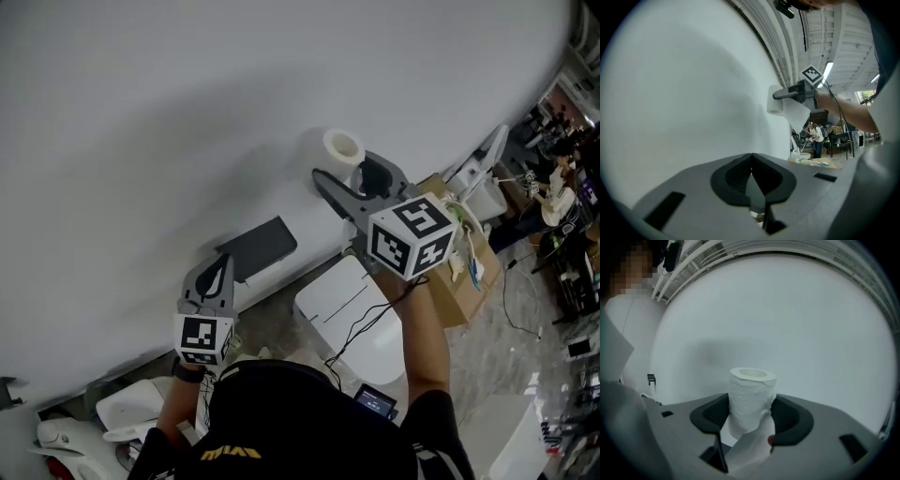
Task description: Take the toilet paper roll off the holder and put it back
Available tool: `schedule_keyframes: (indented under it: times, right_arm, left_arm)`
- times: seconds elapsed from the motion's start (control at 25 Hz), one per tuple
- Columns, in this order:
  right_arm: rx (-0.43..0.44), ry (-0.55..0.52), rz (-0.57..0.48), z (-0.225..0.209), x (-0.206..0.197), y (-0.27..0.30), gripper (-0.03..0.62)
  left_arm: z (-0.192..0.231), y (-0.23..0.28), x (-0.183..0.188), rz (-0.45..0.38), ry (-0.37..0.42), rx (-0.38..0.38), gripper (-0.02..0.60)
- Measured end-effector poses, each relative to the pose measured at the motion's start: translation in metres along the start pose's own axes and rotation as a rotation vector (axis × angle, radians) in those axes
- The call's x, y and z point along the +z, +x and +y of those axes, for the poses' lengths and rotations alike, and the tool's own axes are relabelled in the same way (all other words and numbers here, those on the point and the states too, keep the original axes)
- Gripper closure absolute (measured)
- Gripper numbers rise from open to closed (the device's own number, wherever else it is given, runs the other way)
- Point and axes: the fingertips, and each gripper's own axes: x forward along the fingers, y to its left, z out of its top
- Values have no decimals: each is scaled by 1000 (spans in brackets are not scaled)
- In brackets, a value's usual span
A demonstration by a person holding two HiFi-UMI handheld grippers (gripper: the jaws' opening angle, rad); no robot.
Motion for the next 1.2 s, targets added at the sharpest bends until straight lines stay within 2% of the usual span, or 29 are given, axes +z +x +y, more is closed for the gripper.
schedule_keyframes:
  times: [0.56,0.84,1.0,1.2]
  right_arm:
    - [40,8,-1,9,-3,15,324]
    - [120,30,27,35,-30,39,324]
    - [131,68,30,51,-47,43,324]
    - [143,63,49,72,-69,56,324]
  left_arm:
    - [9,1,1,-3,-5,22,571]
    - [20,-2,-10,6,-27,79,571]
    - [24,-6,-17,14,-34,85,571]
    - [30,-8,-22,16,-43,101,571]
